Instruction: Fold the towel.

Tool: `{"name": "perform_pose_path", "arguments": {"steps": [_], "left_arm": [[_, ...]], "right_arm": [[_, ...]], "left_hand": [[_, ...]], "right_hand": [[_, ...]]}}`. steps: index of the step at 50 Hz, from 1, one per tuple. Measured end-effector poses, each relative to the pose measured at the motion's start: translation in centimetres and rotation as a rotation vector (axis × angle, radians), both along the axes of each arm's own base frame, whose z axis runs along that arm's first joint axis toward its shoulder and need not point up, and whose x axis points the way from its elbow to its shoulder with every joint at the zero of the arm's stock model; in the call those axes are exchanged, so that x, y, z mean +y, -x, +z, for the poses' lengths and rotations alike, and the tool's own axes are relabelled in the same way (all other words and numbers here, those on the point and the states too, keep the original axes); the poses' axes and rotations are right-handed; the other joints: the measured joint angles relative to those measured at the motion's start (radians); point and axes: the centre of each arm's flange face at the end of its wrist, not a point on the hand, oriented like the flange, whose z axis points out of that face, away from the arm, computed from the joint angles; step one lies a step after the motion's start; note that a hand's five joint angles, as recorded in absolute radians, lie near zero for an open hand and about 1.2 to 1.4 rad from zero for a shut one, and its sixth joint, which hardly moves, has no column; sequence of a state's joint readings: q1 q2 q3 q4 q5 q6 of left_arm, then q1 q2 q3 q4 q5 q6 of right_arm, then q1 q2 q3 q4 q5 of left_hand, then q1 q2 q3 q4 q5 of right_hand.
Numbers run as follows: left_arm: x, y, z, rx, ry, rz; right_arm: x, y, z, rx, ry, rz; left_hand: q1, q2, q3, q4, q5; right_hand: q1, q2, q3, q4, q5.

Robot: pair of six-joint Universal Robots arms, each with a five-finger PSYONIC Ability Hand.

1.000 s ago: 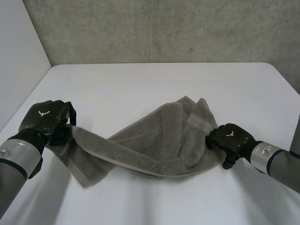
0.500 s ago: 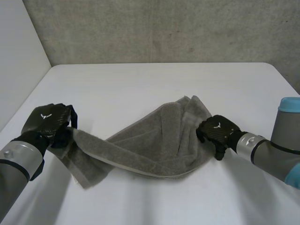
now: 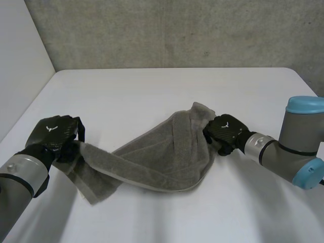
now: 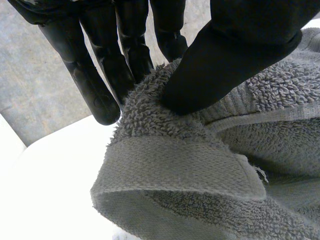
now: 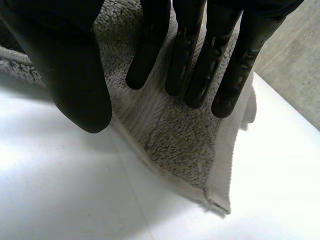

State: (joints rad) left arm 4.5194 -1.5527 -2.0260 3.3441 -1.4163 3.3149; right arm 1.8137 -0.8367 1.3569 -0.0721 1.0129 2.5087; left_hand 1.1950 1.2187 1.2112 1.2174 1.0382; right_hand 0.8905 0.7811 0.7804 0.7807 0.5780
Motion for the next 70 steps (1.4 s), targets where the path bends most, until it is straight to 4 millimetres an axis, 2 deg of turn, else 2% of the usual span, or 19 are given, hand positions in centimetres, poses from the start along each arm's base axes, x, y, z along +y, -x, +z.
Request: {"name": "perform_pose_path", "arguments": {"steps": [7, 10, 19, 20, 25, 27, 28, 30, 34, 35, 36, 38, 40, 42, 44, 51, 55, 57, 70], "left_arm": [[0.0, 0.0, -0.2, -0.001, -0.007, -0.001], [0.0, 0.0, -0.3, -0.002, -0.011, -0.001], [0.0, 0.0, -0.4, -0.004, -0.017, -0.001], [0.0, 0.1, -0.4, -0.004, -0.016, -0.001], [0.0, 0.1, -0.4, -0.005, -0.016, -0.002], [0.0, 0.1, -0.3, -0.004, -0.015, -0.003], [0.0, 0.1, -0.3, -0.004, -0.015, -0.003], [0.1, 0.1, -0.3, -0.004, -0.016, -0.004], [0.1, 0.1, -0.3, -0.004, -0.016, -0.005], [0.2, 0.1, -0.3, -0.004, -0.018, -0.006], [0.2, 0.1, -0.3, -0.004, -0.018, -0.006], [0.3, 0.2, -0.4, -0.005, -0.021, -0.007], [0.3, 0.2, -0.4, -0.005, -0.021, -0.007], [0.4, 0.2, -0.5, -0.006, -0.023, -0.009], [0.5, 0.2, -0.5, -0.007, -0.023, -0.011], [0.5, 0.2, -0.5, -0.007, -0.023, -0.012], [0.5, 0.2, -0.5, -0.007, -0.022, -0.013], [0.5, 0.2, -0.5, -0.006, -0.022, -0.013], [0.5, 0.3, -0.7, -0.007, -0.028, -0.013]], "right_arm": [[0.1, -0.1, -0.5, 0.002, -0.014, 0.001], [-0.1, -0.1, -0.4, -0.010, -0.019, -0.012], [-1.6, 0.2, 1.4, -0.142, -0.066, -0.119], [-2.0, 0.3, 2.5, -0.202, -0.088, -0.153], [-2.3, 0.9, 4.7, -0.281, -0.101, -0.194], [-2.2, 1.5, 6.4, -0.314, -0.092, -0.214], [-2.2, 1.5, 6.4, -0.314, -0.092, -0.214], [-1.6, 2.2, 8.6, -0.324, -0.067, -0.222], [-0.4, 2.7, 10.2, -0.292, -0.050, -0.219], [0.7, 3.0, 10.6, -0.247, -0.054, -0.213], [0.7, 3.0, 10.6, -0.247, -0.054, -0.213], [2.1, 3.2, 10.4, -0.170, -0.075, -0.196], [2.1, 3.2, 10.4, -0.170, -0.075, -0.196], [3.4, 3.2, 8.9, -0.069, -0.111, -0.162], [3.7, 3.2, 7.2, -0.018, -0.137, -0.141], [3.3, 3.0, 3.4, 0.026, -0.179, -0.124], [3.1, 3.0, 2.8, 0.027, -0.179, -0.125], [3.0, 3.0, 2.5, 0.027, -0.177, -0.126], [2.6, 3.9, 2.7, 0.034, -0.174, -0.150]], "left_hand": [[0.000, 0.000, 0.000, 0.000, 0.000], [0.000, 0.000, 0.000, 0.000, 0.000], [0.000, 0.000, 0.000, 0.000, 0.000], [0.000, 0.000, 0.000, 0.000, 0.000], [0.000, 0.000, 0.000, 0.000, 0.000], [0.000, 0.000, 0.000, 0.000, 0.000], [0.000, 0.000, 0.000, 0.000, 0.000], [0.000, 0.000, 0.000, 0.000, 0.000], [0.000, 0.000, 0.000, 0.000, 0.000], [0.000, 0.000, 0.000, 0.000, 0.000], [0.000, 0.000, 0.000, 0.000, 0.000], [0.000, 0.000, 0.000, 0.000, 0.000], [0.000, 0.000, 0.000, 0.000, 0.000], [0.000, 0.000, 0.000, 0.000, 0.000], [0.000, 0.000, 0.000, 0.000, 0.000], [0.000, 0.000, 0.000, 0.000, 0.000], [0.000, 0.000, 0.000, 0.000, 0.000], [0.000, 0.000, 0.000, 0.000, 0.000], [0.000, 0.000, 0.000, 0.000, 0.000]], "right_hand": [[-0.012, -0.016, -0.019, -0.015, 0.005], [0.387, 0.342, 0.330, 0.330, 0.322], [0.476, 0.399, 0.405, 0.410, 0.403], [0.476, 0.399, 0.405, 0.411, 0.405], [0.477, 0.399, 0.405, 0.411, 0.407], [0.477, 0.399, 0.405, 0.411, 0.407], [0.477, 0.399, 0.405, 0.411, 0.407], [0.477, 0.399, 0.405, 0.411, 0.407], [0.478, 0.399, 0.405, 0.411, 0.408], [0.478, 0.399, 0.405, 0.411, 0.410], [0.478, 0.399, 0.405, 0.411, 0.410], [0.478, 0.399, 0.405, 0.411, 0.410], [0.478, 0.399, 0.405, 0.411, 0.410], [0.470, 0.396, 0.406, 0.406, 0.410], [0.431, 0.380, 0.378, 0.376, 0.400], [0.260, 0.240, 0.230, 0.233, 0.291], [0.206, 0.196, 0.182, 0.190, 0.248], [0.031, 0.045, 0.039, 0.041, 0.098], [-0.308, -0.236, -0.248, -0.244, -0.209]]}}
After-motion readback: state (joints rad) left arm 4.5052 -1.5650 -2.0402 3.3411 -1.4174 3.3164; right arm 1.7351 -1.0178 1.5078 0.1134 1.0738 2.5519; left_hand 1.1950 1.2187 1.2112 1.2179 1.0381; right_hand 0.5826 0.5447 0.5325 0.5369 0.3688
